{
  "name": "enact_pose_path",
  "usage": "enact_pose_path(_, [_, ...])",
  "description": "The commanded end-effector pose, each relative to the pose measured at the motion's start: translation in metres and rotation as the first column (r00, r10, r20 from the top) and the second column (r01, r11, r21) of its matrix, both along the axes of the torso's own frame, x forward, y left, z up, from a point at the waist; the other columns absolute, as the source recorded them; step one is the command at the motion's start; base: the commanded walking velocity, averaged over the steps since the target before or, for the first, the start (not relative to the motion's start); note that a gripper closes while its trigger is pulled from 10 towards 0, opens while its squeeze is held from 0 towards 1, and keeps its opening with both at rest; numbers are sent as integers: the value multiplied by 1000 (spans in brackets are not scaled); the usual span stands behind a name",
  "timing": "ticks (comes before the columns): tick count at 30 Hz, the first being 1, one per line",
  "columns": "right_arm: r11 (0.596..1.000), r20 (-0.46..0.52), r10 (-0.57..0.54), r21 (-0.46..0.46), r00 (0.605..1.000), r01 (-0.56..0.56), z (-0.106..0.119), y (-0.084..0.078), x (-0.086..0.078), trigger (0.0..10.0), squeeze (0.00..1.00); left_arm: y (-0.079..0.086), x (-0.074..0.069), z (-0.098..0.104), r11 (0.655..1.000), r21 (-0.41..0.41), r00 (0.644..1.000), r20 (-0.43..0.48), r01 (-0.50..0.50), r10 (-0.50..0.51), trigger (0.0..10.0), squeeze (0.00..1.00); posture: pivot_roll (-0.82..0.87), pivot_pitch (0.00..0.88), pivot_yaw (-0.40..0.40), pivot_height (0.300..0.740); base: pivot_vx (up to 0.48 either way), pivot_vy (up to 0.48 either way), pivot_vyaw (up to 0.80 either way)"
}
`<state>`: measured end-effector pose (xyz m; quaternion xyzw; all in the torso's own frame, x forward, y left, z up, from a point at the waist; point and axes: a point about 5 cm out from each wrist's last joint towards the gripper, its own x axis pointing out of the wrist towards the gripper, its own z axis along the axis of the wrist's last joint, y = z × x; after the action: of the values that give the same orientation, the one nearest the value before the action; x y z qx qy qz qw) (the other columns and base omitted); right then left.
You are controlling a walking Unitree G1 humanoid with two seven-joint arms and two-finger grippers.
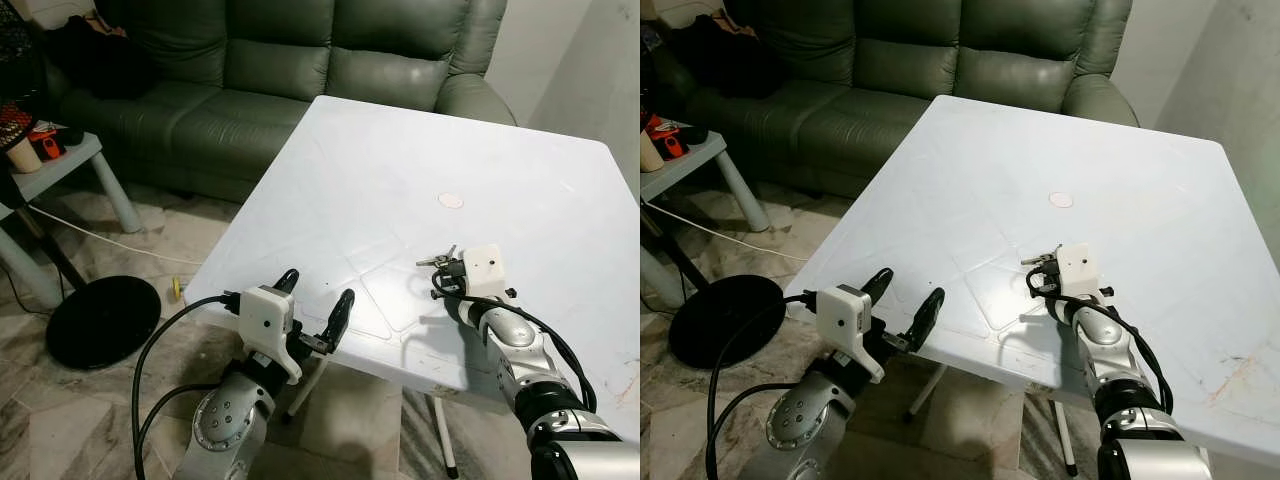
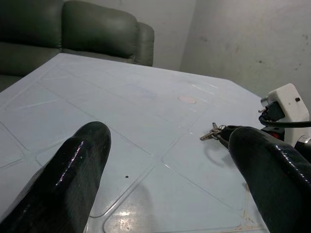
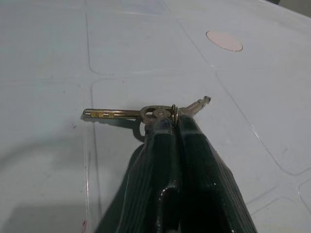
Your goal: Hang keys on a hook
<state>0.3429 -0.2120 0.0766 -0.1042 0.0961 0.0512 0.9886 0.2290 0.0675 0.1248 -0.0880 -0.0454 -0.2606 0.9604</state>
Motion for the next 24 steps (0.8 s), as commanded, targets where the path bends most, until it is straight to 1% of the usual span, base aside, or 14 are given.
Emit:
enact_pose_path(1, [1000, 12, -16, -5, 1000, 16, 2, -6, -1, 0, 0, -3, -1, 1, 1000, -5, 1000, -2, 15, -15, 10000, 0, 44, 60, -50, 736, 0, 0, 0])
enact_pose_path(6, [997, 99, -26, 75, 995, 19, 16, -4, 4, 0, 0, 3, 7, 0, 999, -19, 999, -22, -43, 42, 10000, 0, 46, 60, -53, 736, 0, 0, 0])
enact_pose_path(7, [993, 135, -27, 118, 990, 10, 22, -3, 6, 9804, 0, 7, 12, 0, 997, -19, 997, -28, -70, 70, 10000, 0, 47, 57, -54, 736, 0, 0, 0])
enact_pose_path(8, [978, 204, -37, 209, 978, -6, 33, 2, 9, 10000, 0, 16, 24, 4, 991, -33, 991, -32, -133, 132, 10000, 0, 49, 54, -56, 736, 0, 0, 0])
enact_pose_path(12, [946, 264, -44, 321, 964, -44, 45, 11, 12, 10000, 0, 26, 41, 13, 980, -58, 982, -14, -190, 190, 10000, 0, 48, 50, -57, 736, 0, 0, 0])
enact_pose_path(14, [930, 314, -35, 357, 949, -84, 53, 16, 13, 10000, 0, 32, 50, 18, 974, -58, 975, 2, -220, 221, 10000, 0, 47, 44, -57, 736, 0, 0, 0])
enact_pose_path(15, [908, 363, -17, 396, 932, -138, 62, 23, 12, 10000, 0, 40, 61, 26, 966, -63, 968, 27, -249, 251, 10000, 0, 46, 41, -55, 736, 0, 0, 0])
enact_pose_path(17, [903, 397, 5, 393, 918, -175, 68, 29, 12, 10000, 0, 45, 68, 31, 962, -53, 962, 51, -267, 269, 10000, 0, 44, 34, -54, 736, 0, 0, 0])
enact_pose_path(18, [903, 397, 5, 393, 918, -175, 68, 29, 12, 10000, 0, 45, 68, 31, 962, -53, 962, 51, -267, 269, 10000, 0, 44, 34, -54, 736, 0, 0, 0])
enact_pose_path(19, [897, 397, 51, 386, 916, -217, 72, 37, 12, 10000, 0, 54, 80, 37, 950, -35, 948, 66, -310, 311, 10000, 0, 42, 29, -53, 736, 0, 0, 0])
enact_pose_path(20, [878, 352, 74, 420, 933, -228, 70, 41, 14, 10000, 0, 58, 87, 41, 944, -43, 942, 64, -326, 328, 10000, 0, 40, 20, -54, 736, 0, 0, 0])
enact_pose_path(21, [878, 352, 74, 420, 933, -228, 70, 41, 14, 10000, 0, 58, 87, 41, 944, -43, 942, 64, -326, 328, 10000, 0, 40, 20, -54, 736, 0, 0, 0])
enact_pose_path(22, [876, 293, 82, 435, 953, -209, 68, 43, 15, 10000, 0, 63, 93, 45, 941, -48, 939, 65, -336, 339, 10000, 0, 39, 18, -53, 736, 0, 0, 0])
enact_pose_path(24, [844, 169, 67, 516, 983, -146, 64, 43, 18, 10000, 0, 69, 102, 54, 938, -55, 935, 85, -342, 345, 10000, 0, 34, 8, -53, 736, 0, 0, 0])
